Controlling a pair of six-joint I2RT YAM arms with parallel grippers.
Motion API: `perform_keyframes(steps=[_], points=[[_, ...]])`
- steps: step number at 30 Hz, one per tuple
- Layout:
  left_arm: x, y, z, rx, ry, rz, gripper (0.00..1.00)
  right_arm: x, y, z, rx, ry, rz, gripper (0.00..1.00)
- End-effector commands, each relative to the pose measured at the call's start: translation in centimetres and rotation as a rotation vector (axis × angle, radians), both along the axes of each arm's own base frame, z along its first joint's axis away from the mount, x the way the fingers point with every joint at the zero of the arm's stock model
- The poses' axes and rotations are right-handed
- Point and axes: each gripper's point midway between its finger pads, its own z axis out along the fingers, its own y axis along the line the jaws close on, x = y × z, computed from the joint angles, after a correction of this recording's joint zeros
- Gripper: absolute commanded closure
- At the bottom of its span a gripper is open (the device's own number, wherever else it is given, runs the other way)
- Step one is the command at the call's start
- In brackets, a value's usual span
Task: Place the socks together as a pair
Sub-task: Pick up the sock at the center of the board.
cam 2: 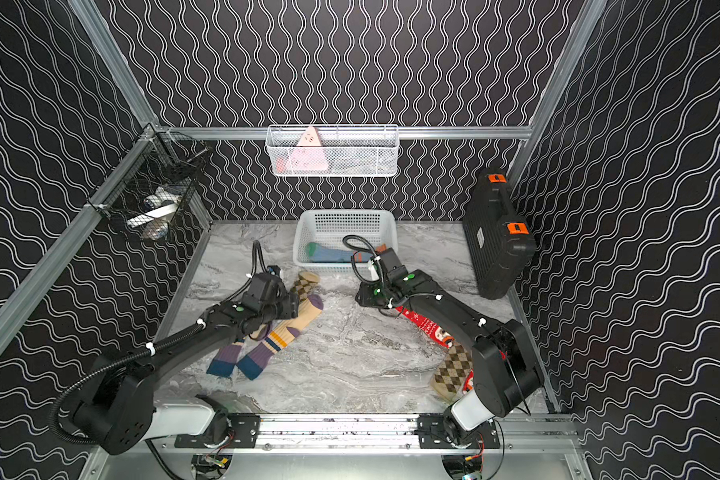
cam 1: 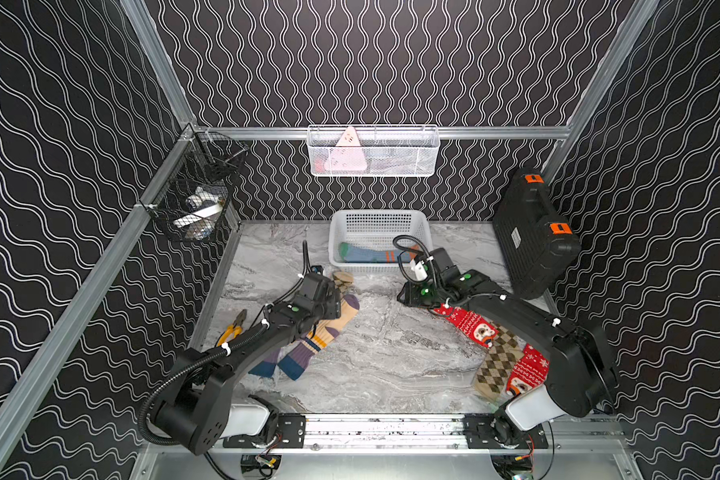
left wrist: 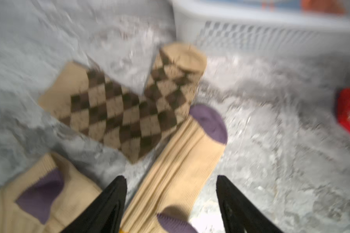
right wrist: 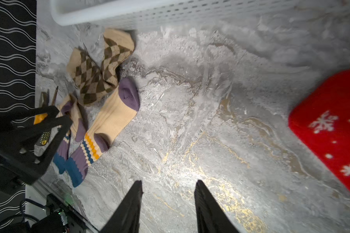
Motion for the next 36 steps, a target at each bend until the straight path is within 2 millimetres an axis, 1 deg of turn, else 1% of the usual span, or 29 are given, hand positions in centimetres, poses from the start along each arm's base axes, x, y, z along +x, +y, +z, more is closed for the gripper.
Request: perform_keyframes(steps=[1,3,4,7,10,12,14,18,19,21,23,25,27,28,30,33,35,36], points=[[1.0,-1.7,-0.9,-0.019,-0.009,-0.010,0.25,0.1,1.3,-0.2,-0.001,-0.026,-0.018,0.56],[1.8,-3.3,-1.0,0.017,-0.016,-0.036,0.25,-0.2,1.4,0.6,0.005,-0.041,-0.021,0.56],[2.1,-4.4,-1.0,0.030,-0.015,-0.053,0.25,-0.9,0.6,-0.2,-0.015,-0.027,-0.030,0.56],[3.2,-7.2,-1.2,0.044,-0.024,-0.086,0.25,-1.7,-1.0,0.6,-0.044,-0.052,-0.049,0.56],[4.6,-9.0,-2.7,0.077,0.008,-0.094,0.26,-2.5,-2.7,1.1,-0.083,-0.071,-0.074,0.56],[5.4,-9.3,-4.0,0.105,0.037,-0.083,0.29,-3.1,-3.5,1.4,-0.091,-0.081,-0.081,0.56],[5.9,-9.2,-5.2,0.140,0.060,-0.068,0.33,-3.6,-4.2,1.7,-0.098,-0.092,-0.088,0.56],[6.6,-9.0,-6.9,0.183,0.082,-0.051,0.39,-4.1,-5.5,1.8,-0.125,-0.111,-0.101,0.57],[6.7,-9.1,-7.4,0.195,0.090,-0.053,0.43,-4.2,-5.7,1.8,-0.128,-0.115,-0.102,0.57],[6.9,-9.2,-8.0,0.202,0.101,-0.052,0.52,-4.3,-6.0,1.8,-0.132,-0.118,-0.106,0.59],[6.9,-9.4,-8.6,0.195,0.112,-0.057,0.67,-4.4,-6.5,1.6,-0.137,-0.120,-0.111,0.61],[6.7,-9.9,-8.8,0.173,0.117,-0.068,0.81,-4.5,-7.0,1.4,-0.144,-0.121,-0.121,0.64],[6.3,-10.9,-8.2,0.138,0.113,-0.089,0.92,-4.3,-7.8,1.4,-0.144,-0.122,-0.142,0.67],[5.9,-11.7,-7.5,0.107,0.108,-0.106,0.95,-4.2,-8.4,1.3,-0.142,-0.118,-0.155,0.68],[5.0,-14.2,-5.3,0.028,0.081,-0.158,0.98,-3.9,-9.5,1.3,-0.126,-0.113,-0.184,0.71],[3.0,-19.5,-0.3,-0.123,0.021,-0.273,0.99,-3.3,-11.6,1.2,-0.069,-0.093,-0.241,0.74],[1.2,-23.5,3.9,-0.203,-0.029,-0.360,0.99,-2.9,-12.7,1.3,-0.026,-0.083,-0.272,0.76],[0.3,-25.0,5.5,-0.234,-0.050,-0.397,0.98,-2.8,-13.1,1.4,-0.016,-0.080,-0.281,0.76]])
